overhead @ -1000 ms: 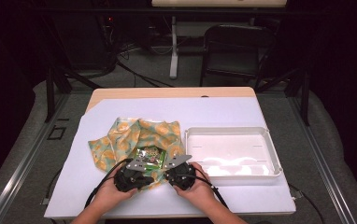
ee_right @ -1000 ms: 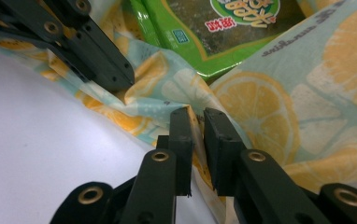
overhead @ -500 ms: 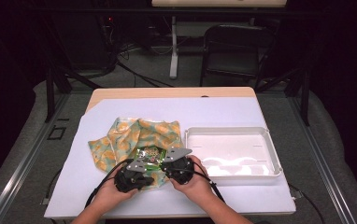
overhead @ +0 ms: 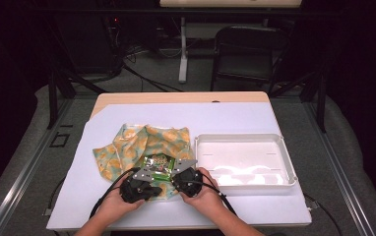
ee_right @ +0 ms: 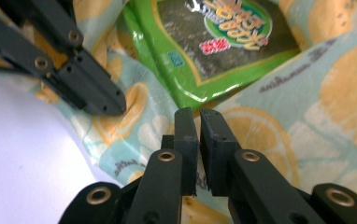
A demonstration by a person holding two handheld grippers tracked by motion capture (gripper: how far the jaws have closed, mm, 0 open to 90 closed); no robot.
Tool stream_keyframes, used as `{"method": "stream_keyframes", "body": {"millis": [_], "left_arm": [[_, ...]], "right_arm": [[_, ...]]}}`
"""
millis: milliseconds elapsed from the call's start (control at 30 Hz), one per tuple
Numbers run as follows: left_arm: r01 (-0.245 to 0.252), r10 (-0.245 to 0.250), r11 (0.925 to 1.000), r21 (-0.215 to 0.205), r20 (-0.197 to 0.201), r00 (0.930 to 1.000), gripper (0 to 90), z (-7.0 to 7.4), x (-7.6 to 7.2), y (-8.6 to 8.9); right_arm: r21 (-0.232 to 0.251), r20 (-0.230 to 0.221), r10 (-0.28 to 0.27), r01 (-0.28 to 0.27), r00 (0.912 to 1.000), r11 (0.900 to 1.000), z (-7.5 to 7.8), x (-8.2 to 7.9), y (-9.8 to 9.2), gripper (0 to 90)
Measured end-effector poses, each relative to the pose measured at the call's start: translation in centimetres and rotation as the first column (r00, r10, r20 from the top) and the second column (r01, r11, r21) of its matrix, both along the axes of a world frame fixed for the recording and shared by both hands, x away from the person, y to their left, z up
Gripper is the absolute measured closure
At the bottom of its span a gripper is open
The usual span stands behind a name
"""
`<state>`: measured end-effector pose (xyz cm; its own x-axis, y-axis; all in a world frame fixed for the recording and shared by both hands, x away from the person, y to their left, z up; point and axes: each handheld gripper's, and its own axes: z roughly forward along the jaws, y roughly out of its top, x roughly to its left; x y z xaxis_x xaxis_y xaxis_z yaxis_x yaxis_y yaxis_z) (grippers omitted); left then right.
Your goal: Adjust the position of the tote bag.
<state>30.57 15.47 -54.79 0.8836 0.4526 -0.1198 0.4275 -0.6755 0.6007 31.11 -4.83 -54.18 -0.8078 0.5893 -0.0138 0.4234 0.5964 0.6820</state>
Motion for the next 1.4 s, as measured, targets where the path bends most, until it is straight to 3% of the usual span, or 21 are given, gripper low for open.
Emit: {"method": "stream_keyframes", "body": {"millis": [167,333,467,500,600,667,700,767,967,1067,1267,1400], "left_arm": [[-0.009,0.009,0.9999,-0.012,-0.004,1.0,88.1,0.3,0.0,0.3],[-0.043,0.044,0.9962,-0.075,0.006,0.999,82.9,1.2,0.2,1.1],[-0.076,0.079,0.9866,-0.144,0.012,0.9968,77.5,2.3,0.4,2.3],[-0.076,0.079,0.9866,-0.144,0.012,0.9968,77.0,2.3,0.4,2.3],[-0.12,0.128,0.9773,-0.174,0.036,0.9911,73.7,2.9,0.5,3.2],[-0.174,0.186,0.9654,-0.194,0.042,0.9818,70.9,3.1,0.7,3.9],[-0.174,0.186,0.9654,-0.194,0.042,0.9818,71.0,3.1,0.7,3.9],[-0.189,0.199,0.9653,-0.179,0.034,0.9795,71.6,2.8,0.9,3.9],[-0.165,0.166,0.9832,-0.078,0.013,0.986,81.9,1.6,0.9,3.4],[-0.166,0.166,0.9847,-0.055,0.003,0.9861,89.8,1.1,0.7,3.7],[-0.168,0.168,0.9857,-0.01,-0.034,0.9852,90.0,0.0,0.1,4.5],[-0.192,0.192,0.9812,0.019,-0.022,0.9811,90.0,0.0,0.1,4.8]], "right_arm": [[-0.017,-0.015,0.007,-0.007,0.9999,1.0,-0.5,-0.2,-0.1,85.5],[-0.027,-0.027,0.013,-0.014,0.9996,1.0,-1.0,-0.3,-0.2,85.5],[-0.021,-0.02,0.011,-0.012,0.9997,1.0,-1.1,-0.5,-0.2,85.6],[-0.021,-0.02,0.011,-0.012,0.9997,1.0,-1.1,-0.5,-0.2,85.6],[-0.025,-0.017,0.01,-0.01,0.9998,1.0,-1.1,-0.6,-0.2,85.6],[-0.022,-0.018,0.007,-0.008,0.9998,1.0,-1.2,-0.6,-0.2,85.6],[-0.022,-0.018,0.007,-0.008,0.9998,1.0,-1.2,-0.6,-0.2,85.6],[-0.021,-0.019,0.006,-0.007,0.9998,1.0,-1.2,-0.6,-0.2,85.6],[-0.018,-0.024,0.003,-0.004,0.9997,1.0,-1.2,-0.6,-0.3,85.6],[-0.018,-0.021,0.005,-0.005,0.9998,1.0,-1.2,-0.6,-0.3,85.6],[-0.021,-0.021,0.009,-0.01,0.9997,1.0,-1.2,-0.6,-0.3,85.5],[-0.004,-0.016,0.001,-0.001,0.9999,1.0,-1.3,-0.6,-0.3,85.4]]}}
